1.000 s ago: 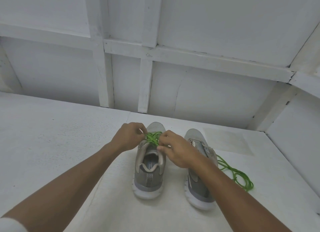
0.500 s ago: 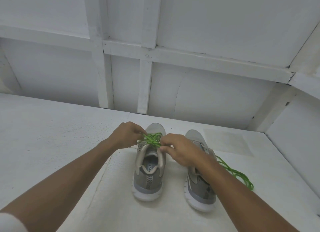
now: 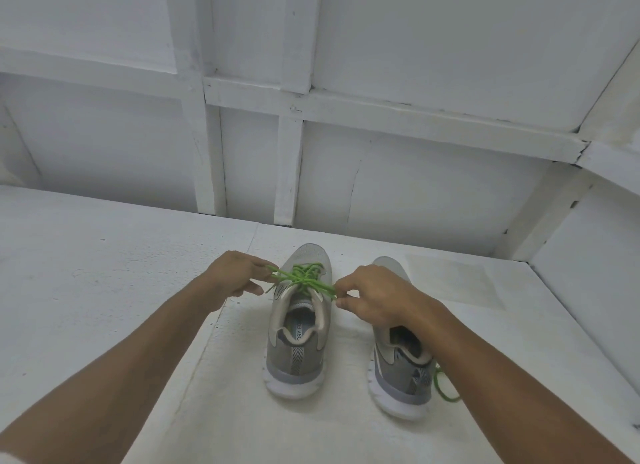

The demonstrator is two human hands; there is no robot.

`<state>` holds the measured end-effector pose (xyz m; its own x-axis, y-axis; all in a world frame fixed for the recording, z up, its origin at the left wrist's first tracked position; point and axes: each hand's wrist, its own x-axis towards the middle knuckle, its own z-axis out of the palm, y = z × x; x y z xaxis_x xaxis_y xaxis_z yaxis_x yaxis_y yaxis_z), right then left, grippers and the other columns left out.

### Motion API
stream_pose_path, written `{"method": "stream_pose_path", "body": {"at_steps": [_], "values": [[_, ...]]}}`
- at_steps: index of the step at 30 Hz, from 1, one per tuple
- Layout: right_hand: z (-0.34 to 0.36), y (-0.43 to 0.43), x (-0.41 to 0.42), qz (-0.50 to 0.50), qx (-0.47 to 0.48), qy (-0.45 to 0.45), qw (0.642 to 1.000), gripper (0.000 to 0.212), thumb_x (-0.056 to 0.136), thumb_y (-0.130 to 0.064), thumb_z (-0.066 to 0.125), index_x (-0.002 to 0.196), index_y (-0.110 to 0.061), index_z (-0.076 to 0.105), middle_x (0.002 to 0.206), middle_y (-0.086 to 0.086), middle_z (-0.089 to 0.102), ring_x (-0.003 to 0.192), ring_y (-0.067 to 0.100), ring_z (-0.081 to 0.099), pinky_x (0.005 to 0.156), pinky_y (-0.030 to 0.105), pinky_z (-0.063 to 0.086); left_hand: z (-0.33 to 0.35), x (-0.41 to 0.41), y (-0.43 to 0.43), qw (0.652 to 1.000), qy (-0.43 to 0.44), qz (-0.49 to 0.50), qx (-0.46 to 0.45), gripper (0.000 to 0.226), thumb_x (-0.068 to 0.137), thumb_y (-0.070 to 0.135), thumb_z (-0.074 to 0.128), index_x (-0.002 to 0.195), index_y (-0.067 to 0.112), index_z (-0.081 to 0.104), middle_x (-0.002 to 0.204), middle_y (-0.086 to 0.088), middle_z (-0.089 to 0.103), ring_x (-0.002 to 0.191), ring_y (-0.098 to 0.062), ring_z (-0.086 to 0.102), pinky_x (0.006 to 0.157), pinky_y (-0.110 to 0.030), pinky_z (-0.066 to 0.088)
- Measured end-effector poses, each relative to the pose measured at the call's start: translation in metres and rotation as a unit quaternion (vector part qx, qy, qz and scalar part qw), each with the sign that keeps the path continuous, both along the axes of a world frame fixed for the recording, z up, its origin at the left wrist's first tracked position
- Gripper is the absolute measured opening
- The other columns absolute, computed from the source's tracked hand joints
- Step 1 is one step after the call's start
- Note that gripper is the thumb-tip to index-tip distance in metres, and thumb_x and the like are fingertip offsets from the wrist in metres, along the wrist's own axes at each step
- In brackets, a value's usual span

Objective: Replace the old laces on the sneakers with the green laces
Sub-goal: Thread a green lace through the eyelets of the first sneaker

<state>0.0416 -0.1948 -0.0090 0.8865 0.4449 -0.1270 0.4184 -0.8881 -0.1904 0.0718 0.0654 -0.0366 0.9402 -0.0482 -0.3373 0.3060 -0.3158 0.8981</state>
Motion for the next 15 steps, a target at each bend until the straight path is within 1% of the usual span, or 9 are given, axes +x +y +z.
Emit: {"method": "stream_pose_path", "body": {"at_steps": [3,6,8,10,12,15], "values": [[0.002,-0.004,-0.001,0.000,0.000,-0.003,1.000,0.020,0.094,-0.042,0.051,0.097,-0.030,0.067,0.093,0.001,0.067,0.086,0.021,0.058,0.076,0.033,0.040,-0.004,0.002,0.000,0.998,0.035,0.011,-0.047,0.016,0.091,0.007,0.059,0.100,0.012,0.072,0.091,-0.002,0.076,0.058,-0.013,0.057,0.052,-0.024,0.028],[0.002,-0.007,-0.002,-0.007,0.004,0.003,1.000,0.021,0.094,-0.043,0.052,0.100,-0.031,0.068,0.098,0.000,0.068,0.091,0.021,0.059,0.081,0.035,0.043,-0.008,0.002,0.000,0.995,0.055,0.023,-0.080,0.018,0.091,0.005,0.058,0.102,0.009,0.072,0.093,-0.004,0.076,0.054,-0.012,0.054,0.050,-0.023,0.026],[0.001,-0.007,-0.003,-0.007,0.006,0.001,1.000,0.022,0.094,-0.043,0.052,0.101,-0.031,0.068,0.099,0.000,0.068,0.090,0.020,0.059,0.081,0.034,0.042,-0.008,0.003,-0.001,0.994,0.060,0.030,-0.090,0.018,0.091,0.004,0.058,0.102,0.009,0.071,0.093,-0.005,0.076,0.052,-0.011,0.052,0.049,-0.022,0.026],[0.002,-0.007,-0.004,-0.003,0.003,-0.004,1.000,0.021,0.094,-0.042,0.052,0.101,-0.030,0.069,0.098,0.000,0.068,0.089,0.019,0.058,0.078,0.031,0.036,-0.009,0.003,-0.002,0.992,0.068,0.039,-0.097,0.018,0.091,0.004,0.059,0.103,0.009,0.072,0.093,-0.005,0.076,0.051,-0.010,0.050,0.050,-0.022,0.026],[0.002,-0.007,-0.003,-0.001,0.002,-0.005,1.000,0.021,0.095,-0.041,0.053,0.102,-0.030,0.069,0.099,0.000,0.068,0.090,0.019,0.057,0.080,0.029,0.031,-0.009,0.003,-0.003,0.990,0.077,0.050,-0.105,0.019,0.090,0.004,0.059,0.103,0.009,0.072,0.094,-0.005,0.074,0.052,-0.010,0.049,0.050,-0.022,0.026],[0.001,-0.007,-0.003,0.003,-0.006,-0.011,1.000,0.020,0.094,-0.043,0.052,0.100,-0.031,0.068,0.101,-0.001,0.068,0.088,0.019,0.057,0.080,0.031,0.033,-0.012,0.003,-0.003,0.990,0.080,0.054,-0.104,0.019,0.090,0.005,0.060,0.104,0.009,0.072,0.095,-0.005,0.074,0.055,-0.010,0.049,0.050,-0.021,0.026]]}}
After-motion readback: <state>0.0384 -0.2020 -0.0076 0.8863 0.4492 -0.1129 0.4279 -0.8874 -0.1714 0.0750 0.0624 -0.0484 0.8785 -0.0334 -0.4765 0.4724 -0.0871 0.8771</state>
